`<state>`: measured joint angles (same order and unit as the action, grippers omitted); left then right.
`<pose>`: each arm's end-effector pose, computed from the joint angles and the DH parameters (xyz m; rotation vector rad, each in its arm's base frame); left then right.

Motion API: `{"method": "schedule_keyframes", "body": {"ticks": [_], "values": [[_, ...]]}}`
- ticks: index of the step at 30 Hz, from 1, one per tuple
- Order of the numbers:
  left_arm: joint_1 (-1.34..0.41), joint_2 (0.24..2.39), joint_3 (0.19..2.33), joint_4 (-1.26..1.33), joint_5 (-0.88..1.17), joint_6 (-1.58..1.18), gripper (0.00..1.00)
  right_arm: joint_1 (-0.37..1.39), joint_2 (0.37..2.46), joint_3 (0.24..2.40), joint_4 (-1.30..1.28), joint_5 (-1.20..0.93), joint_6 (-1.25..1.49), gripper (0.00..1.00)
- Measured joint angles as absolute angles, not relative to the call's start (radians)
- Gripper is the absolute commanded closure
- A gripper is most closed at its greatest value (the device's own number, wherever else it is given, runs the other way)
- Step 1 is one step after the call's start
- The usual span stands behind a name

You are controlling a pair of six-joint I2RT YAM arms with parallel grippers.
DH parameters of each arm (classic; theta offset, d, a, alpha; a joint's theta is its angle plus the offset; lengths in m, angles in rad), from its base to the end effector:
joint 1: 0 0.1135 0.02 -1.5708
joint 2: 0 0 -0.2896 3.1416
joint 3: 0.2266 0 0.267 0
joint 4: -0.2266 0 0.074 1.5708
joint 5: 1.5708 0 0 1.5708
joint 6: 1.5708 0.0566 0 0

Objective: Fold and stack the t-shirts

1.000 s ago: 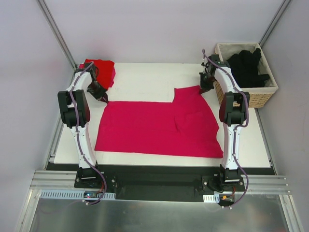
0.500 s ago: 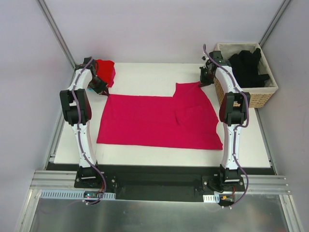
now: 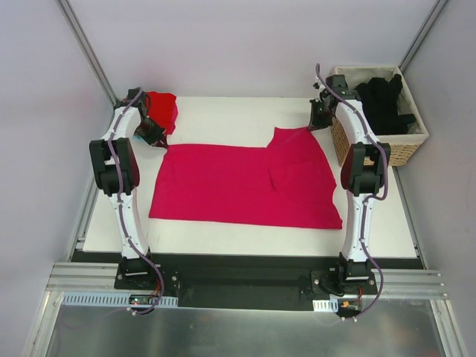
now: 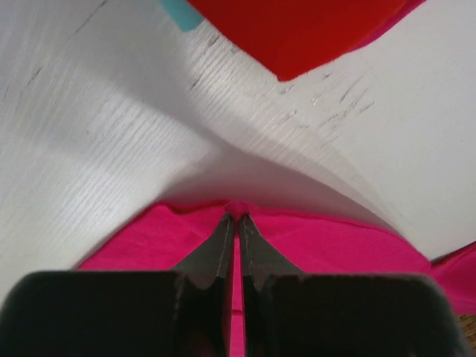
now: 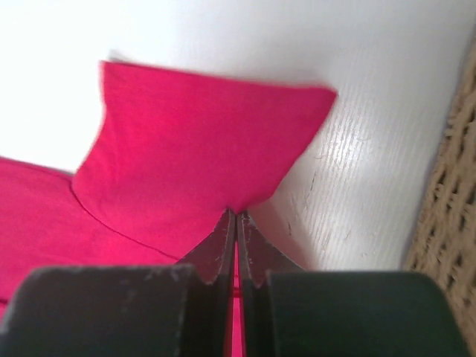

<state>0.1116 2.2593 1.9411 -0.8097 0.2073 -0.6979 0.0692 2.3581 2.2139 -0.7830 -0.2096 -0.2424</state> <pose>0.5234 0.0469 0.1958 -1.0207 2.5458 -0.4515 0.5667 0.0511 0.2364 -0.4702 2.4339 0.1882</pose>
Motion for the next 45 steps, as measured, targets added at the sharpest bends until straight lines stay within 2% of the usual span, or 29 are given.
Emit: {"method": "schedule_keyframes", "body": {"ticks": [14, 34, 45], "values": [[0.113, 2.077, 1.795, -0.8, 0.202, -0.68, 1.0, 0.07, 2.165, 2.177, -0.789, -0.253, -0.253, 0.99], [0.133, 1.8, 1.554, -0.794, 0.214, -0.634, 1.0, 0.092, 2.026, 1.959, -0.868, -0.266, -0.302, 0.99], [0.139, 1.757, 1.442, -0.798, 0.227, -0.635, 1.0, 0.094, 1.871, 1.824, -0.889, -0.252, -0.321, 0.99]]}}
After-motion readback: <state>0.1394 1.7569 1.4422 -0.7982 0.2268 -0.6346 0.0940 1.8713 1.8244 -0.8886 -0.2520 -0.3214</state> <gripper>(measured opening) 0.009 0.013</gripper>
